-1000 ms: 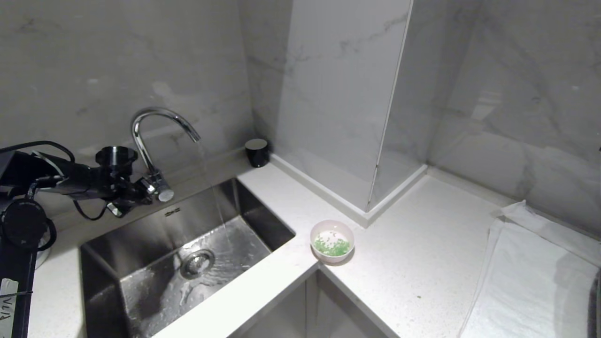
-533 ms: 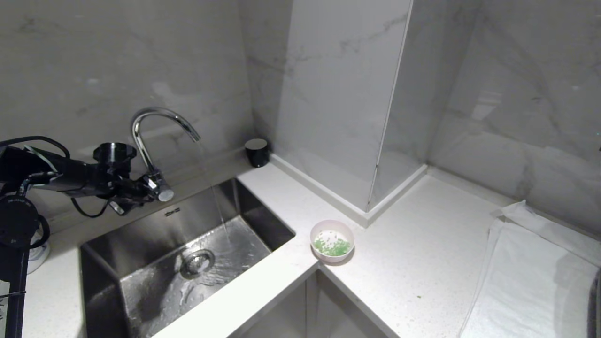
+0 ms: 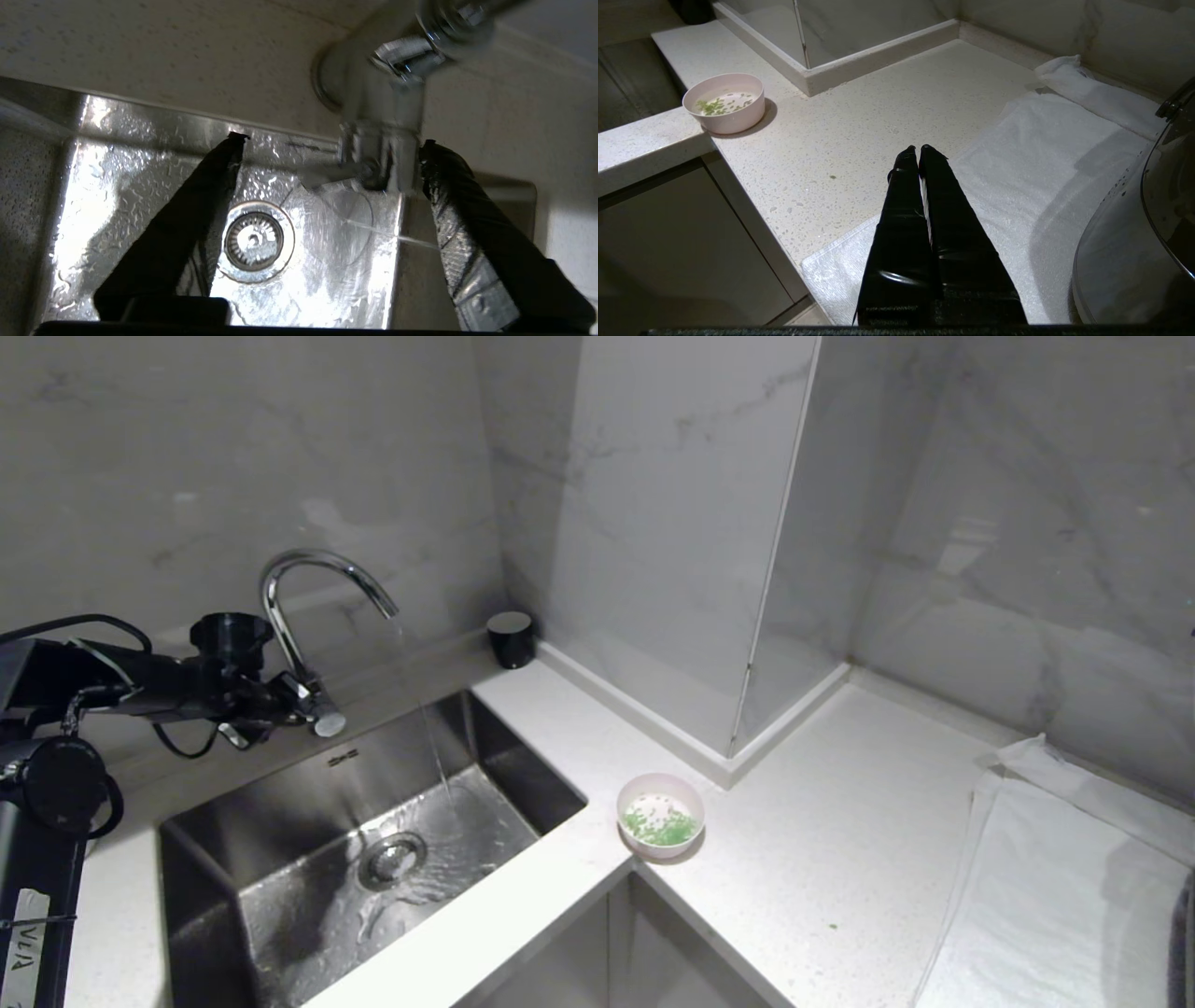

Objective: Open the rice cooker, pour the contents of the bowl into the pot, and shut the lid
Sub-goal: Turn off the tap

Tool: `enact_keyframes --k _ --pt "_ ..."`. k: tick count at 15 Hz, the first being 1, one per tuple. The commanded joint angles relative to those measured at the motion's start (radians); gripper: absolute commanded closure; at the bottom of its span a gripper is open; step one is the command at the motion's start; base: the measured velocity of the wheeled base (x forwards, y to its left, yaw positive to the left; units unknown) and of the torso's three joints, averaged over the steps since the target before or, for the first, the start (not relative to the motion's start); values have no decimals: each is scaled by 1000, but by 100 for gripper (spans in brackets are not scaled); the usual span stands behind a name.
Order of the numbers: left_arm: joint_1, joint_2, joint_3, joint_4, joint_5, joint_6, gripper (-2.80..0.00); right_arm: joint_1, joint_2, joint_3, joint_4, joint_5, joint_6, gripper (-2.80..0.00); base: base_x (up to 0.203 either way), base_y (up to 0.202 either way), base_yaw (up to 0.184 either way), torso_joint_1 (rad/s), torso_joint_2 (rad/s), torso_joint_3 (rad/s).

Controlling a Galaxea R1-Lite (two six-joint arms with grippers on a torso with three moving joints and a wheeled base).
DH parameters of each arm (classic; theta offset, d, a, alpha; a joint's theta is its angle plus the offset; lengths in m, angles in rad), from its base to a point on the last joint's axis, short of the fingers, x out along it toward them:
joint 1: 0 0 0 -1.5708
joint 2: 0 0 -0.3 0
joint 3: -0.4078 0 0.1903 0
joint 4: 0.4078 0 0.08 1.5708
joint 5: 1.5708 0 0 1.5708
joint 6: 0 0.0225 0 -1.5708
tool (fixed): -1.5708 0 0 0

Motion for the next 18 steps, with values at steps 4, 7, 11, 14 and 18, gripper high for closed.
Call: enact_keyframes --k 4,7,11,14,18 --pt "7 40 -32 0 5 -8 -280 0 -1 0 1 0 0 0 0 0 0 0 0 0" --pt "6 40 -37 0 5 -11 0 1 -1 0 1 0 0 0 0 0 0 0 0 0" --pt "4 56 -37 -64 44 -20 0 -1 -1 0 1 0 0 0 0 0 0 0 0 0" --pt "3 53 -37 -66 48 -20 0 1 -1 0 1 0 0 0 0 0 0 0 0 0" --pt "1 50 -35 -60 50 -18 0 1 1 0 1 0 0 0 0 0 0 0 0 0"
